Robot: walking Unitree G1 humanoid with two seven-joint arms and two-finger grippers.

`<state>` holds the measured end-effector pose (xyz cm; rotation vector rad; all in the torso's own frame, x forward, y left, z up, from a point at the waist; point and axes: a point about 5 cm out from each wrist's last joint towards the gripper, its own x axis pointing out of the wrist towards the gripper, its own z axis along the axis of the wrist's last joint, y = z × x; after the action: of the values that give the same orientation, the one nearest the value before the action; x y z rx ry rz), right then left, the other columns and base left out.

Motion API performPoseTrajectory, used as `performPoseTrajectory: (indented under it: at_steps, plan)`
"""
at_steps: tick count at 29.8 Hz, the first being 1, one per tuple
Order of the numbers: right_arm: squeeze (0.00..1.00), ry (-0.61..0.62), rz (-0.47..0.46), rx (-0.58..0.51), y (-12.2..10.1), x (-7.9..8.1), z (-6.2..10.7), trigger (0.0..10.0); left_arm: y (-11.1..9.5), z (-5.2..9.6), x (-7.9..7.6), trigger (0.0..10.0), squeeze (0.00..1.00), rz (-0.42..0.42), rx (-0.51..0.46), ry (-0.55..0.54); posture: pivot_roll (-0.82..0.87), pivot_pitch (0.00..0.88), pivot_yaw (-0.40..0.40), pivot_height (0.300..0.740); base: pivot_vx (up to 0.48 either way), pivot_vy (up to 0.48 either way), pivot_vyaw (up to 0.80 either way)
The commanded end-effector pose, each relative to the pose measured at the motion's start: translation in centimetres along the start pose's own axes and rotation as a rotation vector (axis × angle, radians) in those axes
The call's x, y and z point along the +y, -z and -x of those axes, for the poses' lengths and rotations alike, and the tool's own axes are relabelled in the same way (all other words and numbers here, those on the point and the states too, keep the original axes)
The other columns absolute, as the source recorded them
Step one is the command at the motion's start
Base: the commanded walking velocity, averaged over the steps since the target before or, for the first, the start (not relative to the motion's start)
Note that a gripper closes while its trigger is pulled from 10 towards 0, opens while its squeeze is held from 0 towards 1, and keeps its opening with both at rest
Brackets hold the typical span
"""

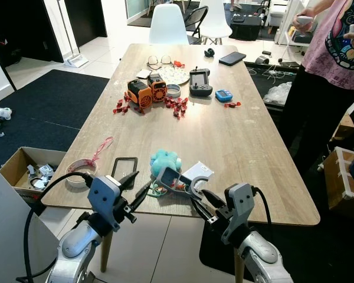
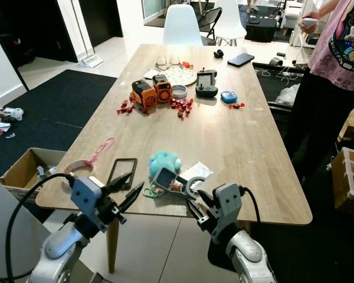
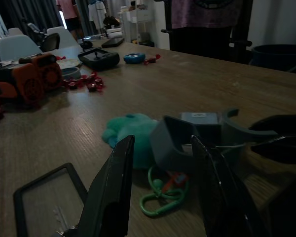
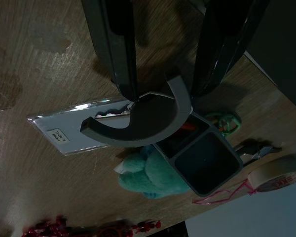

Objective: Hang keys on a hook

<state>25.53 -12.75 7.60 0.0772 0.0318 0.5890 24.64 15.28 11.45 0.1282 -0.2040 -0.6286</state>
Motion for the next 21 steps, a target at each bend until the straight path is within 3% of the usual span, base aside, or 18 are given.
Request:
performPoseTrajectory:
  at_steps: [1,21]
  plan:
    - [0.0,0.008,-0.007,-0.006,0.13,-0.03,0.22,10.0,0.02,0.39,-0.29,10.0,0.0,-0.025,0.011,0.04,0.05,0.079,-0.01,0.74,0.0,0.0,0.0]
    - [0.0,-0.009,-0.013,-0.025,-0.2,0.29,-0.05,10.0,0.04,0.56,-0.53,10.0,0.0,-0.022,0.007,0.08,0.05,0.081,-0.012,0.74,0.0,0.0,0.0]
